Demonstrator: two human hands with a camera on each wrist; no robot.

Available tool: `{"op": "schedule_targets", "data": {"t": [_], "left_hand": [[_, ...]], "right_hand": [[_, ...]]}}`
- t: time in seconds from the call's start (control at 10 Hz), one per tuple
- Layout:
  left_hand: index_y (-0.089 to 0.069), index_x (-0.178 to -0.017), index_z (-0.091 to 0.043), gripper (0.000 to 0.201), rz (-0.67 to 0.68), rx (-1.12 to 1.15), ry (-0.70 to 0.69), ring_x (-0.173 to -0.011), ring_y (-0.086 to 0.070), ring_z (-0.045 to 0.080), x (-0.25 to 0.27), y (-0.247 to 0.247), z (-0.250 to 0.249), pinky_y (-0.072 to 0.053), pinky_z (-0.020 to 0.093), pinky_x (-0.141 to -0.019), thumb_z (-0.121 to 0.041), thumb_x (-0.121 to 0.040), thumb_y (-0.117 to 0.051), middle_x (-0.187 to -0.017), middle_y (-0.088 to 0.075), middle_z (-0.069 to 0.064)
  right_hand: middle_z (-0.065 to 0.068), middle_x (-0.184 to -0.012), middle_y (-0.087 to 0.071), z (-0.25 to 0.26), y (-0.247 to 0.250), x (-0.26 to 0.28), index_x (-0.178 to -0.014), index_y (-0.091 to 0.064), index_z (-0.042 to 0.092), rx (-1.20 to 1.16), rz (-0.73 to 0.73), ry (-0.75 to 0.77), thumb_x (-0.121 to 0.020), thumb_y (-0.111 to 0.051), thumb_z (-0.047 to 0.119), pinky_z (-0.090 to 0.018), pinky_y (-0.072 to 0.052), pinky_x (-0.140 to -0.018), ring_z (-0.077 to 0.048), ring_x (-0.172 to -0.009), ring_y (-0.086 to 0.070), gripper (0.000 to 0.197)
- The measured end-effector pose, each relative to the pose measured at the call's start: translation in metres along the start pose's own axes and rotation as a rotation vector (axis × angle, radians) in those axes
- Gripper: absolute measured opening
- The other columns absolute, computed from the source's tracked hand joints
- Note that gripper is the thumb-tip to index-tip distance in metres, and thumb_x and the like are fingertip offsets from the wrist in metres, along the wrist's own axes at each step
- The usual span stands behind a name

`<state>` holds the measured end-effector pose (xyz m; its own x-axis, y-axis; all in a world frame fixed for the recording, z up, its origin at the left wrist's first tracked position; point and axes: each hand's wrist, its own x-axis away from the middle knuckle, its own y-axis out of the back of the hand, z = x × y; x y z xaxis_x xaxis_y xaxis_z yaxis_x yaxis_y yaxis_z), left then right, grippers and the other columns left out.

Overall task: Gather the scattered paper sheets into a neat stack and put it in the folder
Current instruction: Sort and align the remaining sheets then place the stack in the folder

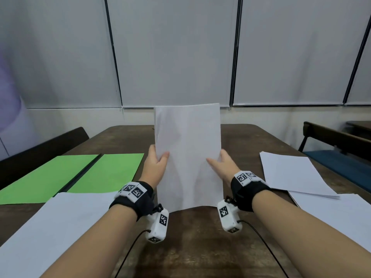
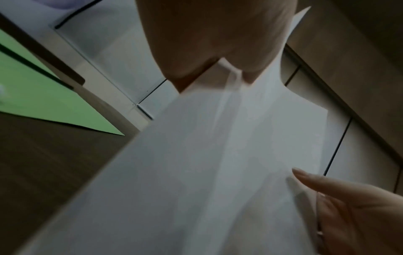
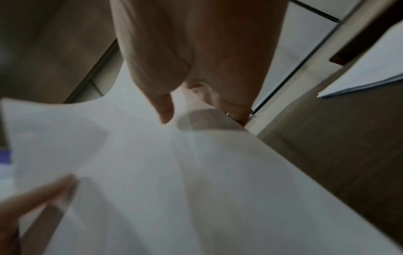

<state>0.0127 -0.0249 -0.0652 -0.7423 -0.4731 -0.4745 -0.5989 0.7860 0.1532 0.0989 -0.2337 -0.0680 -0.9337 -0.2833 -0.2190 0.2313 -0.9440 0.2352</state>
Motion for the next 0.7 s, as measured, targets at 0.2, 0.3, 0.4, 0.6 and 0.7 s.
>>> {"op": "schedule_targets", "data": {"t": [0.2, 0.3, 0.4, 0.6, 0.7], "left_hand": [[-0.053, -0.125, -0.007, 0.037, 0.081, -0.221, 0.209, -0.108, -0.06, 0.025, 0.003, 0.012, 0.027, -0.048, 0.039, -0.095, -0.024, -0.092, -0.058, -0.121, -0.063, 0.007], [-0.058, -0.124, -0.006, 0.042, 0.262, -0.393, 0.373, -0.11, -0.06, 0.027, 0.016, 0.015, 0.039, -0.048, 0.039, -0.097, -0.028, -0.089, -0.062, -0.122, -0.064, 0.009], [-0.063, -0.116, -0.002, 0.044, 0.503, -0.627, 0.501, -0.107, -0.063, 0.025, 0.036, 0.02, 0.045, -0.05, 0.032, -0.094, -0.028, -0.082, -0.072, -0.115, -0.067, 0.008], [-0.065, -0.087, -0.008, 0.033, 0.748, -0.941, 0.596, -0.076, -0.055, 0.019, 0.059, 0.023, 0.051, -0.04, 0.023, -0.066, -0.039, -0.081, -0.072, -0.088, -0.062, 0.005], [-0.067, -0.086, -0.002, 0.035, 0.725, -0.812, 0.654, -0.061, -0.053, 0.02, 0.062, 0.023, 0.06, -0.041, 0.021, -0.057, -0.034, -0.077, -0.077, -0.074, -0.061, 0.005]], "right_hand": [[-0.006, -0.107, -0.065, -0.004, -0.004, 0.013, -0.107, -0.052, 0.011, 0.156, -0.054, -0.057, -0.087, -0.058, 0.018, -0.044, -0.051, -0.093, -0.026, -0.1, -0.063, 0.022], [-0.007, -0.111, -0.062, -0.011, -0.005, 0.029, -0.113, -0.052, 0.007, 0.319, 0.015, -0.159, -0.09, -0.056, 0.017, -0.034, -0.048, -0.088, -0.028, -0.104, -0.06, 0.025], [-0.01, -0.111, -0.059, -0.029, -0.005, 0.045, -0.116, -0.052, 0.005, 0.407, 0.052, -0.295, -0.092, -0.057, 0.018, -0.031, -0.045, -0.086, -0.03, -0.105, -0.058, 0.028], [-0.015, -0.131, -0.055, -0.059, -0.008, 0.068, -0.129, -0.053, 0.005, 0.519, 0.211, -0.52, -0.091, -0.059, 0.017, -0.025, -0.046, -0.064, -0.031, -0.12, -0.055, 0.041], [-0.007, -0.126, -0.056, -0.058, -0.01, 0.073, -0.126, -0.054, 0.015, 0.627, 0.226, -0.51, -0.089, -0.059, 0.016, -0.021, -0.047, -0.065, -0.028, -0.117, -0.057, 0.037]]}}
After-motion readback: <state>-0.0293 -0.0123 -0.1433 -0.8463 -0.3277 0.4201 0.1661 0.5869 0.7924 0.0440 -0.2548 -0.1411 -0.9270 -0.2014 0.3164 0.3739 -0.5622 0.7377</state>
